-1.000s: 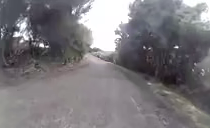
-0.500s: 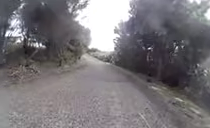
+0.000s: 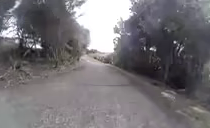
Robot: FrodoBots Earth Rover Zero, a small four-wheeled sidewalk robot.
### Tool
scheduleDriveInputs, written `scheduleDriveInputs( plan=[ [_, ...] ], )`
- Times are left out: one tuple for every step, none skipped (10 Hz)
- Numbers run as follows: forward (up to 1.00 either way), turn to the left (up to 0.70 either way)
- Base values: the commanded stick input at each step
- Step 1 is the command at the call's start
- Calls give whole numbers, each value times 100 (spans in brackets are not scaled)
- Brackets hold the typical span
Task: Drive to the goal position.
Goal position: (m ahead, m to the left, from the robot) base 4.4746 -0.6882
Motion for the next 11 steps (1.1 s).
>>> scheduleDriveInputs(
  plan=[
    [100, 0],
    [100, 2],
    [100, 5],
    [100, 9],
    [100, -3],
    [100, -23],
    [100, 2],
    [100, 8],
    [100, 0],
    [100, 0],
    [100, 0]
  ],
)
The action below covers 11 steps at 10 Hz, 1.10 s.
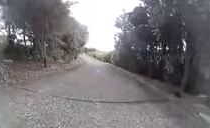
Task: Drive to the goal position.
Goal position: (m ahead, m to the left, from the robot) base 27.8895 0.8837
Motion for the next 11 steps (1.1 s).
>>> scheduleDriveInputs(
  plan=[
    [100, 0],
    [100, 0],
    [100, 0],
    [100, 0],
    [100, 0],
    [100, 0],
    [100, 0],
    [100, 0],
    [100, 0],
    [100, 0],
    [100, 0]
  ],
)
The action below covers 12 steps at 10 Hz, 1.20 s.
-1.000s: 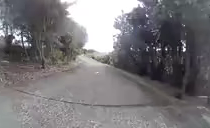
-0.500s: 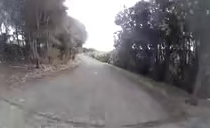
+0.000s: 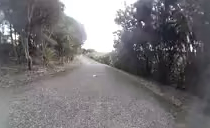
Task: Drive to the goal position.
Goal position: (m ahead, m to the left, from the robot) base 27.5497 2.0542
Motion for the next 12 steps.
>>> scheduleDriveInputs(
  plan=[
    [100, 0],
    [100, 0],
    [100, 3],
    [100, 7],
    [100, 5],
    [100, 2],
    [100, 0],
    [100, 0],
    [100, 0],
    [100, 0],
    [100, 0],
    [100, 0]
  ],
)
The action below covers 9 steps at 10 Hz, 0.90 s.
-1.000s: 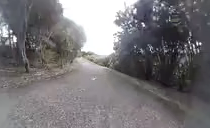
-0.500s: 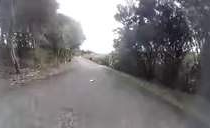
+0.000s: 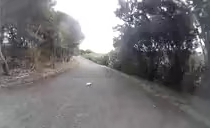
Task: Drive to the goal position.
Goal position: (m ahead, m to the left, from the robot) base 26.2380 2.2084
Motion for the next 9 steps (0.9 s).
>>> scheduleDriveInputs(
  plan=[
    [100, 0],
    [100, 0],
    [100, 0],
    [100, 0],
    [100, 0],
    [100, 0],
    [100, 0],
    [100, 0],
    [100, 0]
  ],
)
